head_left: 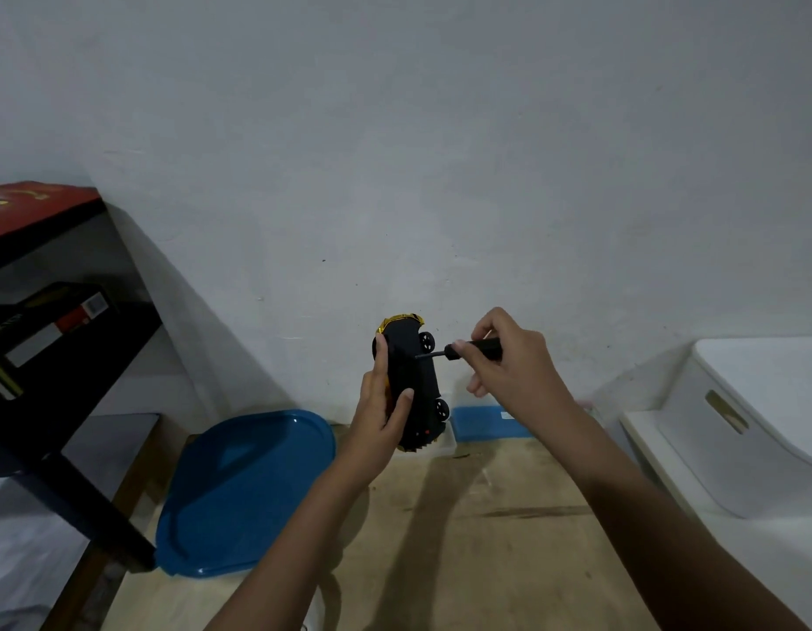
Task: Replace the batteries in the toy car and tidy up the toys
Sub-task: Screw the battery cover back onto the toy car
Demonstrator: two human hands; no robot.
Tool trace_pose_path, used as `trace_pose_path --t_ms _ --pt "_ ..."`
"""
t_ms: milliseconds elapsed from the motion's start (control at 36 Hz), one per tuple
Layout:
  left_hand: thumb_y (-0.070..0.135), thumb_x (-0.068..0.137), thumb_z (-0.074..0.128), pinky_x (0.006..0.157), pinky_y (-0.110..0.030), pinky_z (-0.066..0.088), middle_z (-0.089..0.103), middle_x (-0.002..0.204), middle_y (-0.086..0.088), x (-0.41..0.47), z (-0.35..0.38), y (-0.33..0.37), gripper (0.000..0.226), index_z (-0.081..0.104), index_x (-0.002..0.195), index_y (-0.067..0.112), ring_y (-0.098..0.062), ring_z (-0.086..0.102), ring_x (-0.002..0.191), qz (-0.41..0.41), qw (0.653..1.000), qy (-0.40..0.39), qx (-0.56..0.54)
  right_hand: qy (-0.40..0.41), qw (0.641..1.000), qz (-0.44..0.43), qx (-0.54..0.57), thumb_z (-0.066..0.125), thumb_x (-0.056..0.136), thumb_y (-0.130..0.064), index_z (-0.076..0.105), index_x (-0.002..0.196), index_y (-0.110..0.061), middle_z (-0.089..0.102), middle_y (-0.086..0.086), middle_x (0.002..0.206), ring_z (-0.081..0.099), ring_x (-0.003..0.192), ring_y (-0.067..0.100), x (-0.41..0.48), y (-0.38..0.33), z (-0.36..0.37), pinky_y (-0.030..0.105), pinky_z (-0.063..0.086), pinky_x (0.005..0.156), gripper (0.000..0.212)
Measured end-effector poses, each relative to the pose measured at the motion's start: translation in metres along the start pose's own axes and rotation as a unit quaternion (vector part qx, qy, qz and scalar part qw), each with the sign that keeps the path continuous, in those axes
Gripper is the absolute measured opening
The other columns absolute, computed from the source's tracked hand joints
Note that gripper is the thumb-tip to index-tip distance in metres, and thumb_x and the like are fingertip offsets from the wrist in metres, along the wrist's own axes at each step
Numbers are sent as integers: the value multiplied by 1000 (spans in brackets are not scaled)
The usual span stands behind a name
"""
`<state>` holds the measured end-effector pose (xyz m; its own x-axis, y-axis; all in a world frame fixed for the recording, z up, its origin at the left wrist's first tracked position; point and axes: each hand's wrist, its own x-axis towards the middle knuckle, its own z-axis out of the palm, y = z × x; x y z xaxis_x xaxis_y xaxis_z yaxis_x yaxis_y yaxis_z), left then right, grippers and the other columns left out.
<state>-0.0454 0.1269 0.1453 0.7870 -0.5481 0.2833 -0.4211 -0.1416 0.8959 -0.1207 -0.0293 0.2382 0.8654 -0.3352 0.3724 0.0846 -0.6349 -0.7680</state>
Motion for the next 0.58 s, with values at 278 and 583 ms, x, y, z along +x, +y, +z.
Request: trace_pose_path --t_ms 278,583 --pt "32 100 40 102 -27 38 30 124 29 -1 2 2 70 -12 141 53 21 36 113 14 1000 2 2 32 999 8 5 60 89 -26 48 90 -8 62 8 78 66 55 17 0 -1 2 29 57 56 21" --pt "34 99 40 106 -35 38 30 125 32 2 1 6 69 -12 142 53 14 38 119 20 1000 4 -4 90 996 5 28 61 89 -23 48 91 -9 61 9 84 65 57 17 -1 -1 5 29 57 55 20"
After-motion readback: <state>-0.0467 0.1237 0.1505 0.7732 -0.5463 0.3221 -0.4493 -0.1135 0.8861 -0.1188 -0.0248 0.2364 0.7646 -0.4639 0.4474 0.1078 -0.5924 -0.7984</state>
